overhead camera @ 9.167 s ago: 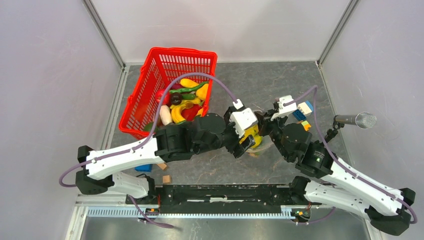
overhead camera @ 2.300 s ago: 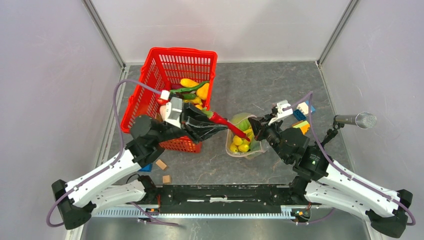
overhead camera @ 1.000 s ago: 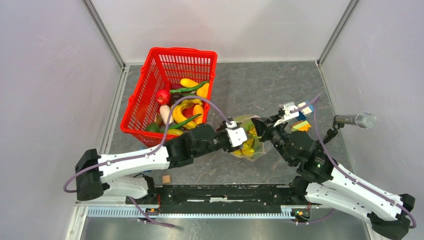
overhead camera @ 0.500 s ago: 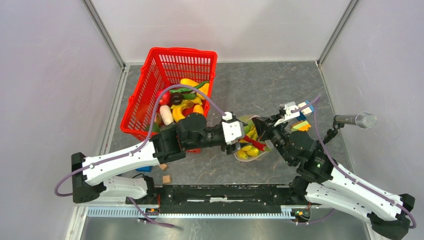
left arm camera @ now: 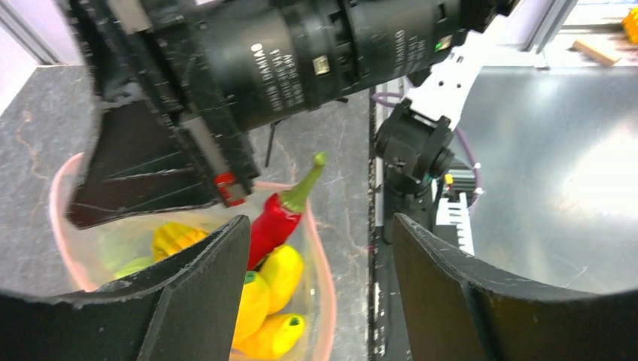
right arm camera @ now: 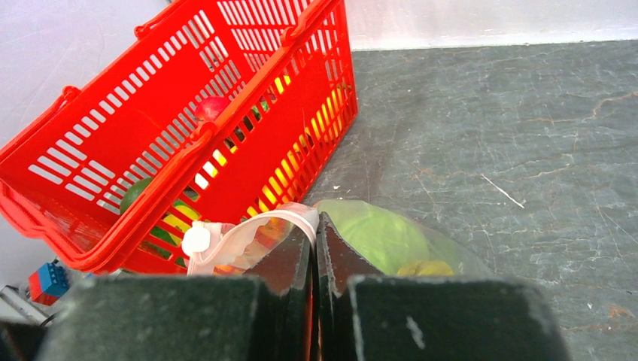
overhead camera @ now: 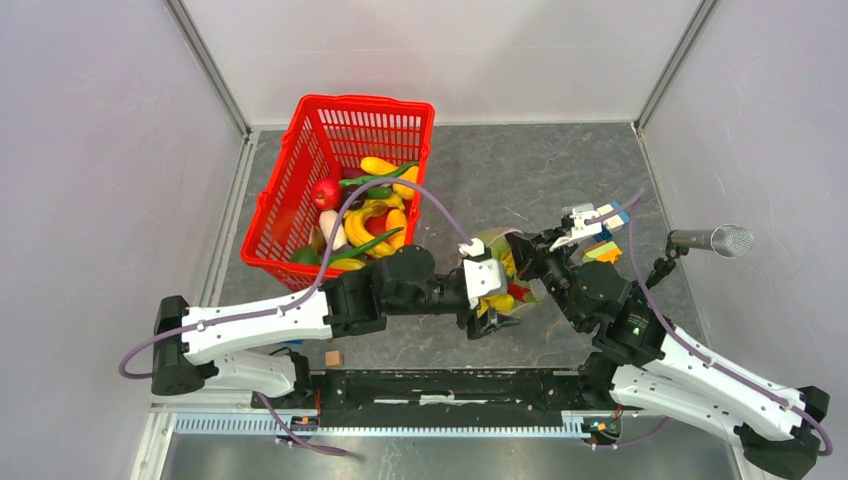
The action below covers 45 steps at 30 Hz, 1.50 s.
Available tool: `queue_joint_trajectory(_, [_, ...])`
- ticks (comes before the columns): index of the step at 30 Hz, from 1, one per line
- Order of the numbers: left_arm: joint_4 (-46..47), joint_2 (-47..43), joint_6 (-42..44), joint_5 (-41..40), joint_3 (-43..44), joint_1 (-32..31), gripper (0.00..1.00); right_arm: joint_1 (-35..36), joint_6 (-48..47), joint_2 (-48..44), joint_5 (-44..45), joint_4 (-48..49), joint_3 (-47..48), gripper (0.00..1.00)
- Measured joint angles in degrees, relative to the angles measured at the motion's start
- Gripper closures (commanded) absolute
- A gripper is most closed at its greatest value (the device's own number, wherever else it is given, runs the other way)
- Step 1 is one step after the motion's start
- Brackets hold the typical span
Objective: Place the food in the zip-top bag and seal the zipper
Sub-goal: Place the fake vegetable in the zipper food storage bag.
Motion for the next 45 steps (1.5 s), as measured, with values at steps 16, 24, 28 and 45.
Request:
queue_joint_trajectory(16, [17.57, 5.68, -8.35, -20.59, -5.38, -8.57, 0.24, 0.0, 1.79, 0.81, 2.58, -0.17, 0.02, 0.95])
queue_joint_trajectory(24, [25.81, 8.94, -8.28, -28.24, -8.7, -10.62, 0.25, 0.0, 2.1, 1.64, 2.36, -0.2, 0.09, 0.95])
queue_joint_trajectory(28, [30.32, 10.27, -6.64, -31.32, -8.74, -11.96, 0.27, 0.0, 2.08, 1.86, 2.34, -0.22, 0.17, 0.95])
queue_joint_trajectory(45, [37.86, 13.25, 2.6, -40.65, -11.39, -14.82, 0.86, 0.0, 2.05, 1.42, 2.8, -1.07, 0.33, 0.94])
